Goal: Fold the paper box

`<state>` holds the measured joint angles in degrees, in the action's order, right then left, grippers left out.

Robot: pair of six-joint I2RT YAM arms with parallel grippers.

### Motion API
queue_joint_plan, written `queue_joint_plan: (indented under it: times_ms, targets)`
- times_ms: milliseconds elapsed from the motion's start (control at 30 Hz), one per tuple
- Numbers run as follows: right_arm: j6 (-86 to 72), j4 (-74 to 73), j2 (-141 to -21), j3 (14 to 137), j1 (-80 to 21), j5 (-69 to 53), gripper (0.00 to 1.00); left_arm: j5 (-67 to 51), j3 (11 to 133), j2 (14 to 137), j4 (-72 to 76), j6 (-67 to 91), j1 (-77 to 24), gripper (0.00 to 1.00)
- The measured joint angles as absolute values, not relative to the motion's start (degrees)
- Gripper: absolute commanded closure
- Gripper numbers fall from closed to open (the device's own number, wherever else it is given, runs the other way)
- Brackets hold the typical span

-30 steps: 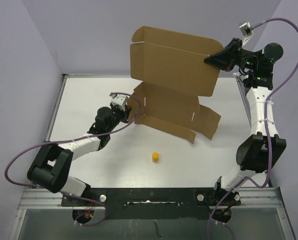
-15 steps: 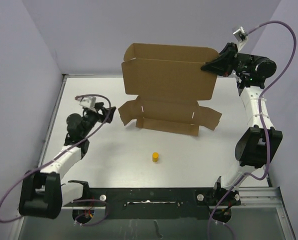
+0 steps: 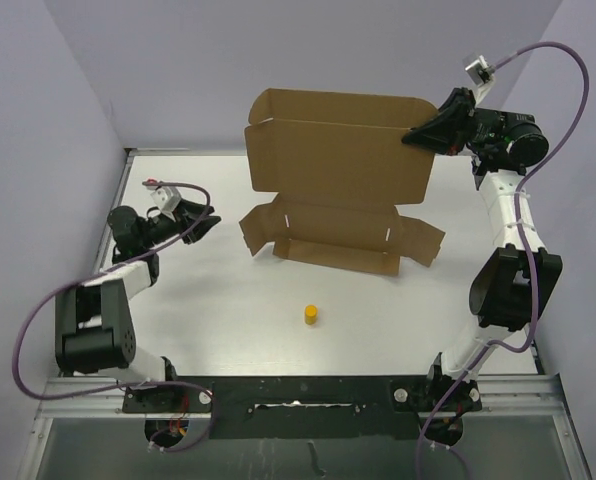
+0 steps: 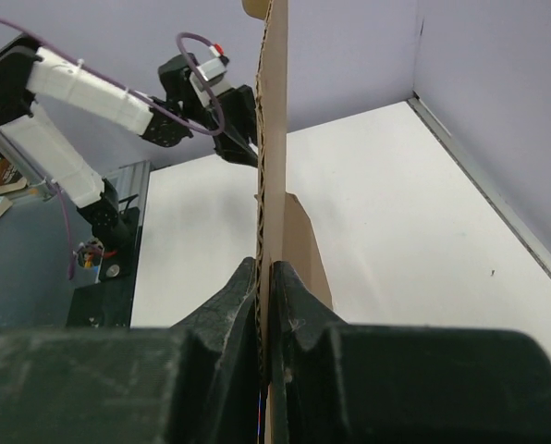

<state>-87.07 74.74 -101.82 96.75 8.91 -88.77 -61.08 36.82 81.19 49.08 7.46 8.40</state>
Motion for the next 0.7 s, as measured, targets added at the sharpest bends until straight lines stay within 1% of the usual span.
queue_joint_plan:
  times_ms: [100, 200, 267, 433, 700]
  targets:
    - [-87.70, 75.31, -101.82, 96.77, 8.91, -88.77, 1.00, -66.59, 38.39, 90.43, 57.39, 10.39, 7.03, 0.59]
    - [-88.03, 75.40, -101.82, 96.77, 8.91, -88.79, 1.00, -69.60, 41.93, 96.09, 61.98, 11.84, 4.60, 0.47]
    - [-88.23, 75.46, -101.82, 96.77, 8.88, -88.79, 1.00, -70.72, 44.40, 98.26, 63.31, 11.46, 2.31, 0.42]
    - [-88.62, 75.40, -101.82, 97.12, 8.84, -88.79, 1.00, -72.58, 47.20, 101.43, 65.25, 9.82, -2.74, 0.38]
    - [-88.82, 75.40, -101.82, 97.43, 8.25, -88.79, 1.00, -73.65, 47.18, 103.90, 65.45, 8.03, -4.14, 0.26]
